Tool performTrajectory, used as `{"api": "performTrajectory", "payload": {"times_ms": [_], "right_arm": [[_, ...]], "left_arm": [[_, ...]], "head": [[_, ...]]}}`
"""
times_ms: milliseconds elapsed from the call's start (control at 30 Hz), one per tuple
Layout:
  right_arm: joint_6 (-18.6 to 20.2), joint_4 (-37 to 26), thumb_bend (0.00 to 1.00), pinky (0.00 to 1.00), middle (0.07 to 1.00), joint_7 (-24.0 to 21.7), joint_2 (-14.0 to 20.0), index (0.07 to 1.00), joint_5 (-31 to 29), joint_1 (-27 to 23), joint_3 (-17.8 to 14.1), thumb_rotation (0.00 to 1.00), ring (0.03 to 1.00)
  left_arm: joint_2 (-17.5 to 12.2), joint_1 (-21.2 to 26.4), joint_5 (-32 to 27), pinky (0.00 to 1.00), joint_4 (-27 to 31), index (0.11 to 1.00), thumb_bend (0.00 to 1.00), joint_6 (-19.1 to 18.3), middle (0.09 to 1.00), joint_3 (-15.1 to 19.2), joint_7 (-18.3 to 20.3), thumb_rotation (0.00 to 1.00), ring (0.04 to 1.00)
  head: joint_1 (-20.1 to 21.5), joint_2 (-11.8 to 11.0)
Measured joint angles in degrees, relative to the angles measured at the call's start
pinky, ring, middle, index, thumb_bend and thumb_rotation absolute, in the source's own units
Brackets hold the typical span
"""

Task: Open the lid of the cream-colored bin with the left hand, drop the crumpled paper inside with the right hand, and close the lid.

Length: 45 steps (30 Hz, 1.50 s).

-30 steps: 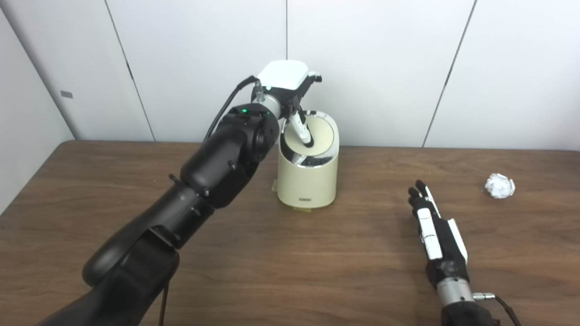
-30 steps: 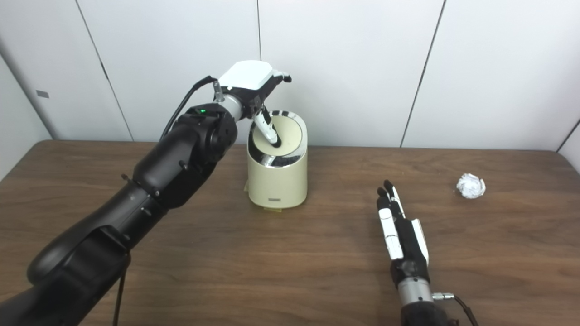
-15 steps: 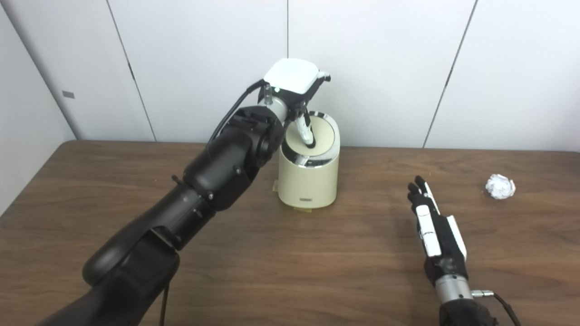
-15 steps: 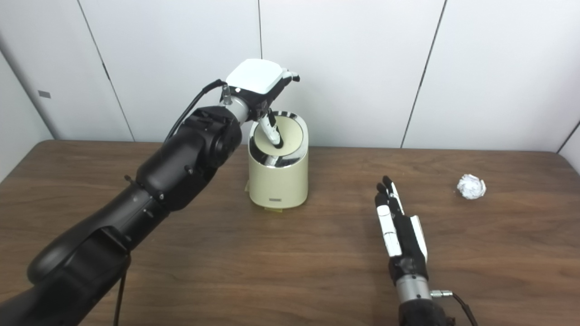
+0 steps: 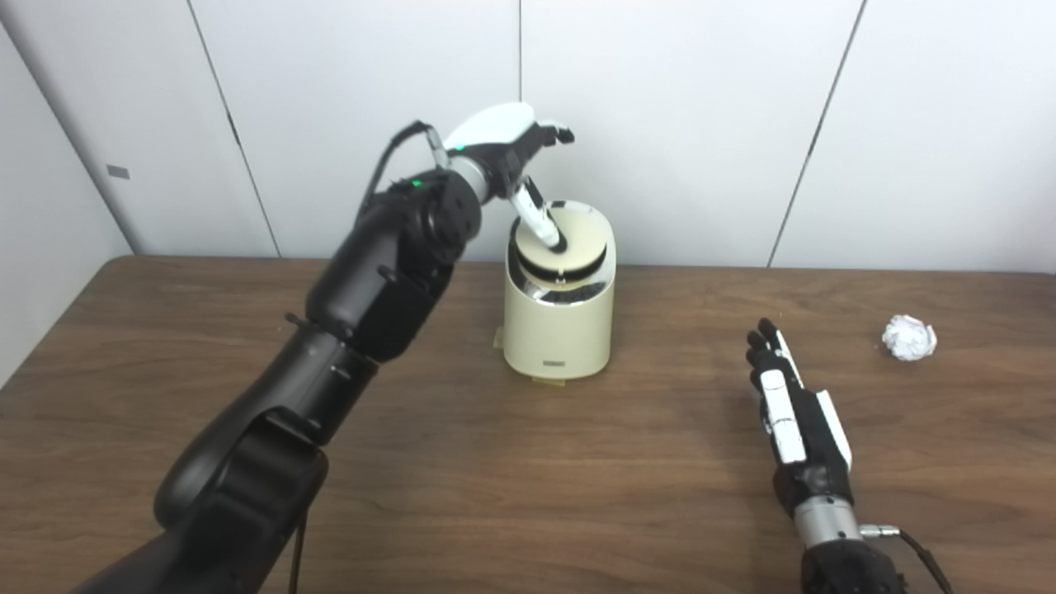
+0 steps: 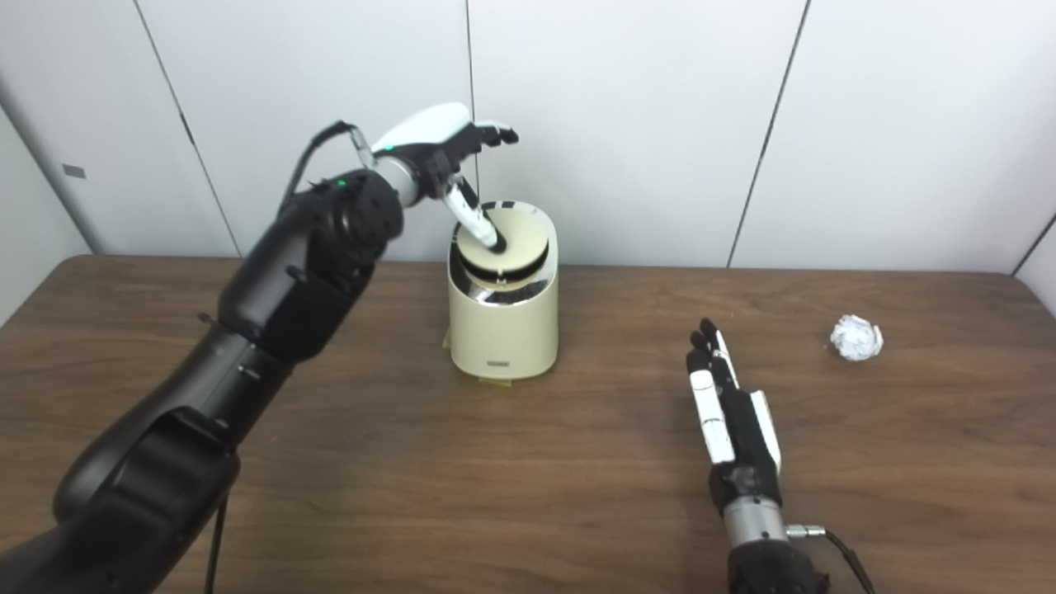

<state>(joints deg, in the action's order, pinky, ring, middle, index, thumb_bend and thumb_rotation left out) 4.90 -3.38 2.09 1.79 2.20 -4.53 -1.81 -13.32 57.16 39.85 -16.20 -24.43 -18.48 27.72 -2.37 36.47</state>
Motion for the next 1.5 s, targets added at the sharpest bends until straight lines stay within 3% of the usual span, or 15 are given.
{"api": "performTrajectory", "payload": {"times_ms": [167,233,300,367,467,500,533,600,700,767,833,1000,1100,1333,1500], "right_arm": [[-0.01,0.02,0.49,0.99,0.961,-0.01,0.14,0.989,-0.2,0.07,-0.09,0.95,0.961],[-0.01,0.0,0.48,1.0,0.964,-0.14,0.12,0.994,-0.42,0.08,-0.04,0.96,0.963],[-0.01,-0.01,0.49,0.99,0.962,-0.21,0.14,0.992,-0.6,0.16,-0.03,0.95,0.96],[-0.01,-0.04,0.49,0.99,0.96,-0.2,0.13,0.991,-0.63,0.22,0.0,0.94,0.959],[0.0,-0.17,0.48,0.99,0.959,-0.17,0.07,0.986,-0.6,0.33,0.04,0.94,0.956],[0.02,-0.2,0.49,0.99,0.96,-0.17,0.08,0.982,-0.62,0.41,0.02,0.94,0.958],[0.07,-0.25,0.49,0.99,0.96,-0.16,0.05,0.982,-0.65,0.48,0.01,0.93,0.958],[0.24,-0.7,0.48,0.98,0.959,-0.14,0.04,0.976,-0.68,0.79,-0.02,0.92,0.957],[0.6,-2.16,0.47,0.97,0.961,-0.22,0.03,0.975,-0.74,1.37,0.02,0.93,0.959],[0.76,-2.51,0.47,0.96,0.957,-0.32,0.24,0.972,-0.71,1.46,0.05,0.94,0.953],[1.17,-2.53,0.48,0.97,0.955,-0.39,0.44,0.97,-0.73,1.4,0.07,0.93,0.951],[1.54,-2.55,0.49,0.98,0.961,-0.48,0.39,0.964,-1.33,1.14,0.01,0.91,0.956],[1.82,-2.56,0.49,0.99,0.959,-0.36,0.31,0.957,-2.06,0.85,-0.43,0.89,0.957],[3.21,-3.41,0.54,0.92,0.935,0.47,0.51,0.941,-0.99,-0.93,-0.9,0.85,0.918],[4.42,-3.97,0.56,0.9,0.941,-0.33,1.68,0.925,-1.93,-2.85,-1.52,0.61,0.917]], "left_arm": [[-0.86,0.35,-5.69,0.86,3.01,0.913,0.82,-2.02,0.91,6.03,1.83,0.0,0.903],[-0.82,-0.31,-7.25,0.84,4.07,0.897,0.8,-2.23,0.888,8.83,2.01,0.04,0.882],[-0.82,-1.84,-8.67,0.82,6.28,0.895,0.77,-2.24,0.889,11.13,1.87,0.06,0.875],[-1.23,-3.94,-10.31,0.83,8.1,0.894,0.76,-2.24,0.884,12.38,1.89,0.02,0.874],[-2.04,-9.45,-12.53,0.84,11.1,0.891,0.73,-2.23,0.878,14.52,2.07,0.01,0.879],[-2.24,-11.46,-13.4,0.78,11.62,0.871,0.65,-2.22,0.858,15.27,1.8,0.05,0.842],[-2.62,-14.27,-14.32,0.77,12.34,0.868,0.65,-2.0,0.855,15.71,0.78,0.06,0.838],[-2.94,-19.13,-14.36,0.76,13.17,0.86,0.53,-0.07,0.845,15.63,-2.77,0.12,0.824],[-2.3,-28.27,-15.04,0.74,15.71,0.872,0.41,6.06,0.86,15.76,-9.37,0.2,0.826],[-0.03,-33.78,-16.94,0.76,18.33,0.889,0.38,7.32,0.874,16.71,-12.15,0.3,0.841],[3.11,-38.73,-19.3,0.83,21.43,0.925,0.36,7.79,0.896,17.4,-14.19,0.52,0.874],[9.9,-44.06,-24.57,0.86,24.07,0.994,0.43,10.38,0.944,18.9,-19.13,0.88,0.9],[11.85,-44.75,-25.73,0.89,24.94,1.0,0.46,12.76,0.954,18.8,-21.52,0.98,0.916],[13.35,-49.19,-28.49,0.94,25.19,1.0,0.54,13.83,0.958,19.67,-24.76,1.0,0.95],[13.5,-50.59,-28.96,0.95,25.76,1.0,0.55,13.72,0.961,19.41,-25.68,1.0,0.951]], "head": [[-0.35,-0.09],[-0.26,0.09],[-0.26,0.17],[-0.26,0.26],[-0.26,0.44],[-0.52,0.27],[-0.53,0.26],[-0.35,-0.18],[-0.17,-0.35],[-0.09,-0.35],[-0.09,-0.53],[-0.26,-0.35],[-0.18,-0.44],[0.62,-0.09],[0.35,-0.18]]}}
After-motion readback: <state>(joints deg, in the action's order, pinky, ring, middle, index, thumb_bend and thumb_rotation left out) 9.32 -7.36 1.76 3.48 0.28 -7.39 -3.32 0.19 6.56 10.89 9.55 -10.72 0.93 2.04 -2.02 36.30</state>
